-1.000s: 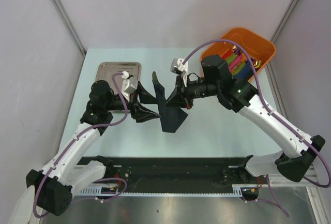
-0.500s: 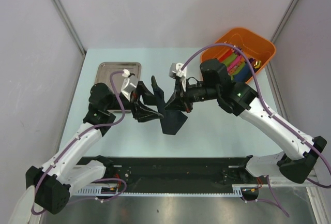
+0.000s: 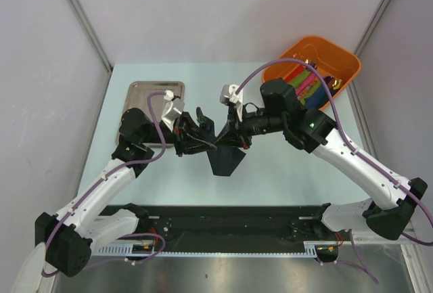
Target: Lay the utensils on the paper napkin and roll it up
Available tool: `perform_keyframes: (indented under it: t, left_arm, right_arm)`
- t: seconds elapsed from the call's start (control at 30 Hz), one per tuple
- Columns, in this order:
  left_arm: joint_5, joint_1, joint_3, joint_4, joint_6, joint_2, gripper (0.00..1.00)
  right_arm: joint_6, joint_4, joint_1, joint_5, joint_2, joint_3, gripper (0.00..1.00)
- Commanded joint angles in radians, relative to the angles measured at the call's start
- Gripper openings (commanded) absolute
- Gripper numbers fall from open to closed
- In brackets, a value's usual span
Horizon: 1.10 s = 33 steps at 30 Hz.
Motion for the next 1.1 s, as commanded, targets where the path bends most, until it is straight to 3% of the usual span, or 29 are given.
perform_keyframes:
  t: [0.0, 0.1, 0.2, 0.23, 0.27, 0.33, 0.37, 0.43, 0.73, 0.87, 0.97, 1.07]
  left_arm:
    - [0.039, -0.01, 0.01, 0.045, -0.016, -0.003, 0.15]
    - [0.044, -0.01, -0.001, 0.056, -0.026, -0.006, 0.01]
    - [0.039, -0.008, -0.003, 0.024, -0.003, -0.01, 0.0]
    - [0.039, -0.008, -0.004, 0.018, 0.002, -0.013, 0.0]
    - [0.036, -0.005, -0.006, 0.014, 0.007, -0.016, 0.0]
    - [0.033, 0.004, -0.001, 0.014, 0.013, -0.016, 0.0]
    - [0.034, 0.013, 0.002, 0.013, 0.013, -0.016, 0.0]
    - [0.031, 0.024, 0.013, 0.02, 0.005, -0.012, 0.0]
    - [0.002, 0.056, 0.042, 0.01, 0.007, -0.009, 0.0]
    - [-0.015, 0.058, 0.053, 0.019, -0.012, -0.004, 0.0]
    - [-0.021, 0.058, 0.062, 0.021, -0.018, -0.007, 0.0]
    - [-0.021, 0.061, 0.065, 0.014, -0.019, -0.013, 0.0]
  right_arm:
    - [-0.001, 0.064, 0.004, 0.003, -0.046, 0.002, 0.0]
    - [0.005, 0.07, 0.002, 0.008, -0.052, -0.006, 0.0]
    - [0.022, 0.076, -0.006, 0.005, -0.057, -0.01, 0.01]
    - [0.025, 0.076, -0.01, 0.003, -0.063, -0.01, 0.07]
    - [0.034, 0.075, -0.019, 0.002, -0.066, -0.012, 0.29]
    - [0.041, 0.069, -0.035, -0.003, -0.076, -0.017, 0.5]
    - [0.05, 0.067, -0.053, -0.004, -0.081, -0.021, 0.66]
    - [0.051, 0.05, -0.068, -0.011, -0.095, -0.035, 0.74]
    - [0.106, -0.013, -0.108, -0.083, -0.187, -0.145, 0.84]
    - [0.103, -0.019, -0.107, -0.06, -0.19, -0.174, 0.84]
    - [0.094, -0.022, -0.107, -0.054, -0.181, -0.198, 0.75]
    - [0.076, -0.036, -0.107, -0.055, -0.175, -0.201, 0.59]
